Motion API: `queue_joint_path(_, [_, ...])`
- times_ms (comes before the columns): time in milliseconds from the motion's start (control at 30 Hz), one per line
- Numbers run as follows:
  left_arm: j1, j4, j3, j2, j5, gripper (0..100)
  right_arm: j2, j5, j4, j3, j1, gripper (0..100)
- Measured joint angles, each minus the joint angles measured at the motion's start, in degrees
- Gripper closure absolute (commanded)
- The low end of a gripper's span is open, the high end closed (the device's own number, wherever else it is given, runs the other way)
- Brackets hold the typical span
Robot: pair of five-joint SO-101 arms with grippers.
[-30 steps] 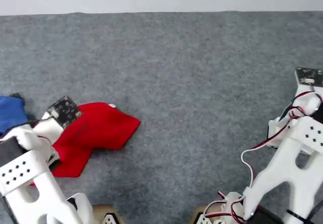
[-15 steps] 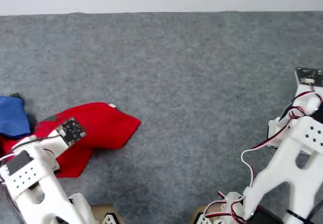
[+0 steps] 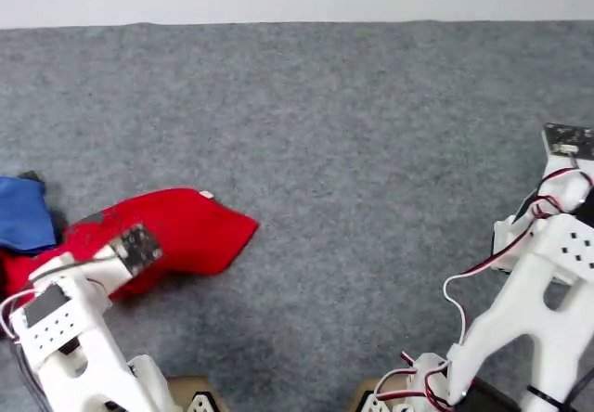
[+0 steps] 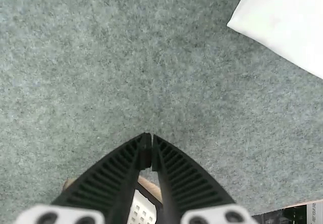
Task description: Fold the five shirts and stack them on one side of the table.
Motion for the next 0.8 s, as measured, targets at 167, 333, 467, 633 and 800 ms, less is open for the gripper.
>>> queue_joint_path(167, [5.1,5.89,-10.99,0.0,13.01,100,0.0,-0.26,0.0,0.0,0.0,98.8])
queue_joint_path(333, [16.97,18.81,-26.73,0.0,32.18,100,0.0,-2.73,0.0,0.0,0.0,98.8])
queue_joint_path(467, [29.89,23.82,-36.84,-0.09,47.21,99,0.0,-2.99,0.0,0.0,0.0,98.8])
queue_joint_path(633, [46.95,24.0,-40.97,-0.09,57.32,99,0.0,-3.08,0.0,0.0,0.0,98.8])
queue_joint_path(800, [59.08,21.71,-43.25,5.54,63.3,99,0.0,-3.08,0.0,0.0,0.0,98.8])
